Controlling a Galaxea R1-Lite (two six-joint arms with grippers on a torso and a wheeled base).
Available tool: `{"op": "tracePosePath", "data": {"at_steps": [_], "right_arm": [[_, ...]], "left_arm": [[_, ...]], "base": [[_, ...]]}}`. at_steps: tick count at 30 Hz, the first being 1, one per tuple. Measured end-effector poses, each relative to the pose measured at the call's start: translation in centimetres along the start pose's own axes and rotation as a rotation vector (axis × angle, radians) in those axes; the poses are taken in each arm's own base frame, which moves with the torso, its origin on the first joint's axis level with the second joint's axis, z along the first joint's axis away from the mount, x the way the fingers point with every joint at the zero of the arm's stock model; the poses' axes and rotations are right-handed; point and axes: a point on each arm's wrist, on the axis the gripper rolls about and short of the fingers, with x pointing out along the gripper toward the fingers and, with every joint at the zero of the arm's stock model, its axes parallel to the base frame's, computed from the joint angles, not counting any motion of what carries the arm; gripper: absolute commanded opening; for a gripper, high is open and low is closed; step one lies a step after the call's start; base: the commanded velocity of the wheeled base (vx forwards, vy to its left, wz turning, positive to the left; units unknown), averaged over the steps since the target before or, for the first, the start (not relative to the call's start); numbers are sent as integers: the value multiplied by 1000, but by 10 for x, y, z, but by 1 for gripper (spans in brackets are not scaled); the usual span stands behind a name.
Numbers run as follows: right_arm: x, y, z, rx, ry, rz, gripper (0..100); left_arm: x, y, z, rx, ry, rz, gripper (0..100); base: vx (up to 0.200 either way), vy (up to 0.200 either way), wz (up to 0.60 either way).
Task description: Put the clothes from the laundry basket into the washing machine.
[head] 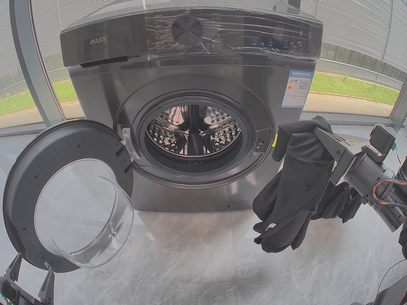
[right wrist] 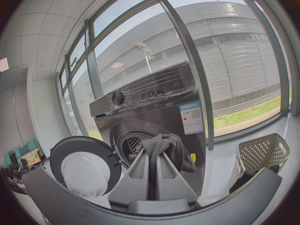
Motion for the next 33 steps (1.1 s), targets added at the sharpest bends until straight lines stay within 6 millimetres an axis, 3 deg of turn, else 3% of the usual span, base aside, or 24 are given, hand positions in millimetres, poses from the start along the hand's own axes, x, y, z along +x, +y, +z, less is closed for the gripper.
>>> {"op": "tracePosePath", "data": {"at_steps": [20, 33], "right_arm": [[-2, 1, -4, -3, 19, 6, 0], [7, 17, -11, 11, 45, 84, 0]], "left_arm": [[0, 0, 0, 1, 0, 0, 100], [0, 0, 0, 38, 0, 3, 100]], "base": [[0, 0, 0], [0, 0, 0]]}}
